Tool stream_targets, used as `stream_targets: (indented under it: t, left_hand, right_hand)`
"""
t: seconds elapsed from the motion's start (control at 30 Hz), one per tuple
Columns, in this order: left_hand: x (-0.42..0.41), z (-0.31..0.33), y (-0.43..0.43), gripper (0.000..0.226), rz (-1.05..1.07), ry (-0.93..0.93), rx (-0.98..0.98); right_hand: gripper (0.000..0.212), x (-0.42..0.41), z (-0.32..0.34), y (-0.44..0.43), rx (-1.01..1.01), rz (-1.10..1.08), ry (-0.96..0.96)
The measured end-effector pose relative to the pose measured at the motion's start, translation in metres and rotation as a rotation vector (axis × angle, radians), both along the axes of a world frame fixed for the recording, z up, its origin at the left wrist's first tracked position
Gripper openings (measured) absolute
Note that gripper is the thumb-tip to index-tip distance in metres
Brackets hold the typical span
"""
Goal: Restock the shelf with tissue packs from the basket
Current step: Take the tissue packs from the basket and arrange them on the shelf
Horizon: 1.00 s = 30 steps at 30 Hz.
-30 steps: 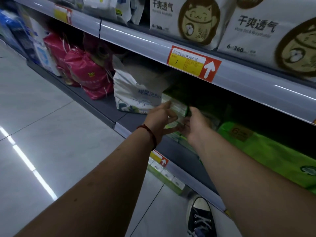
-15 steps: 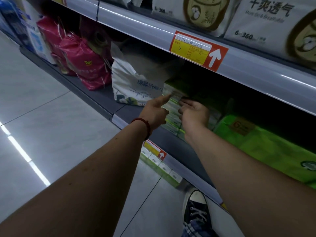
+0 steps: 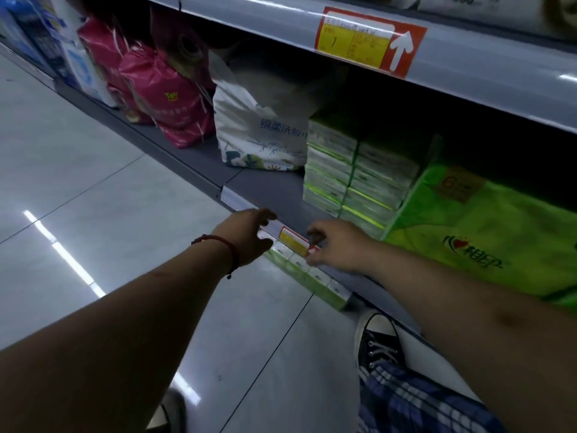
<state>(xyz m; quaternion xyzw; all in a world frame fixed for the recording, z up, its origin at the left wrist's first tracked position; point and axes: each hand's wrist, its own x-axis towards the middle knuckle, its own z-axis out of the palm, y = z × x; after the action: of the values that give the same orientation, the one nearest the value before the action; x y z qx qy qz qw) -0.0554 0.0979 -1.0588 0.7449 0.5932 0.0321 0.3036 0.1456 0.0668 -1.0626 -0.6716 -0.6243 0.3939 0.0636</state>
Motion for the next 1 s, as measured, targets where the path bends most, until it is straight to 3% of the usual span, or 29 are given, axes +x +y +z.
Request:
stream_targets:
  t: [0.13, 0.27, 0.37, 0.53, 0.7, 0.9, 1.0]
  left_hand:
    - [-0.006, -0.043, -0.008, 0.059, -0.005, 0.101, -0.065]
    - [-0.005, -0.088, -0.01, 0.06, -0.124, 0.185, -0.052]
    - [0.003, -0.111, -0.008, 0.064, -0.218, 0.228, -0.014]
    - [0.018, -0.132, -0.01, 0.076, -0.284, 0.288, -0.007]
    - [0.017, -0.145, -0.02, 0.085, -0.243, 0.294, 0.054]
    - [0.019, -0.15, -0.019, 0.092, -0.184, 0.235, 0.078]
    - [0.016, -0.156, -0.021, 0.096, -0.13, 0.206, 0.087]
  right_hand:
    - [0.071, -0.011, -0.058, -0.028, -0.139, -0.021, -0.038]
    - [0.056, -0.008, -0.104, -0.052, 0.018, 0.049, -0.211]
    - [0.059, -0.007, -0.124, -0.056, 0.074, 0.128, -0.294]
    - [0.084, -0.019, -0.133, -0.058, 0.107, 0.211, -0.55]
    - [0.091, -0.029, -0.146, -0.062, 0.146, 0.189, -0.777]
    - [0.077, -0.028, -0.146, -0.064, 0.223, 0.432, -0.882]
    - [0.073, -0.031, -0.149, -0.063, 0.267, 0.412, -0.858]
